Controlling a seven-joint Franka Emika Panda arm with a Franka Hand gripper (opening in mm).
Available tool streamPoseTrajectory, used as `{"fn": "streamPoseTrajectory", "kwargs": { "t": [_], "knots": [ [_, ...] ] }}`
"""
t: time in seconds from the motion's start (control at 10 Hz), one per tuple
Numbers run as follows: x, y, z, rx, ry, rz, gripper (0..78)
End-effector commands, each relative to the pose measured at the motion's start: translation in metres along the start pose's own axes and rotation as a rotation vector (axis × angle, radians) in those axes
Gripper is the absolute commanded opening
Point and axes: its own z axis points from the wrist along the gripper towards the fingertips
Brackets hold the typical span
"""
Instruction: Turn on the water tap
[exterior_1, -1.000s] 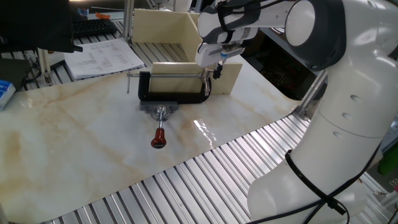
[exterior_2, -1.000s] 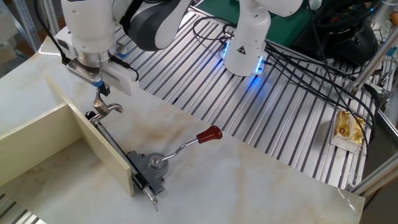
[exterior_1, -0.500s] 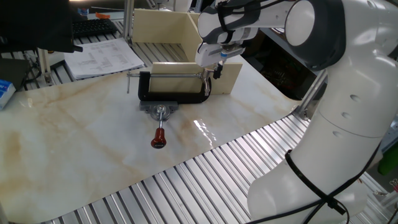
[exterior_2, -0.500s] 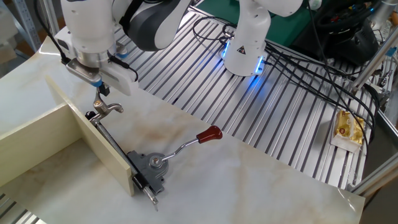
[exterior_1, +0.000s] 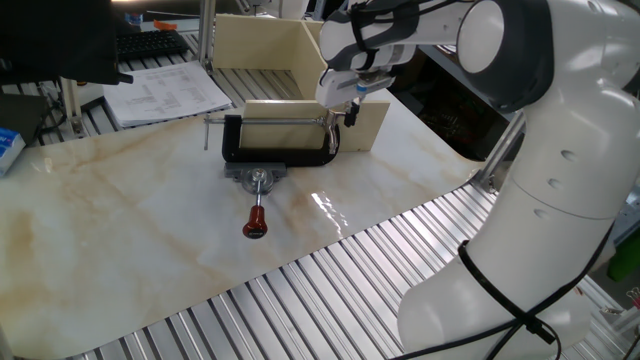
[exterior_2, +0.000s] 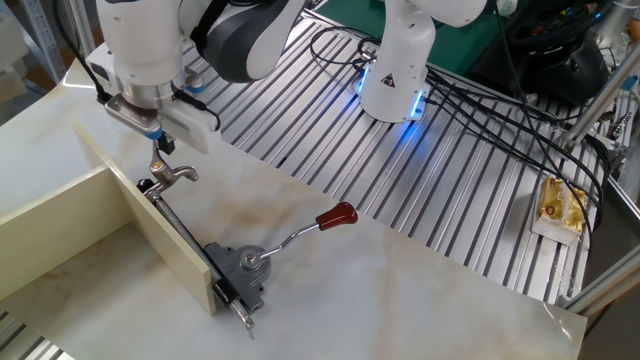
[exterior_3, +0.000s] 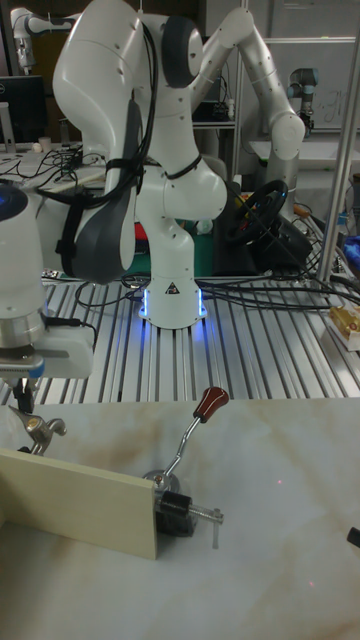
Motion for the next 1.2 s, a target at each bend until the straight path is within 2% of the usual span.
{"fn": "streamPoseTrajectory", "kwargs": {
  "t": [0.1,0.9,1.2],
  "knots": [
    [-0.001,-0.003,-0.001,0.002,-0.005,0.001,0.0],
    [-0.004,-0.006,-0.001,0.005,-0.008,0.002,0.0],
    [0.006,-0.013,-0.013,0.003,0.025,0.007,0.0]
  ]
}}
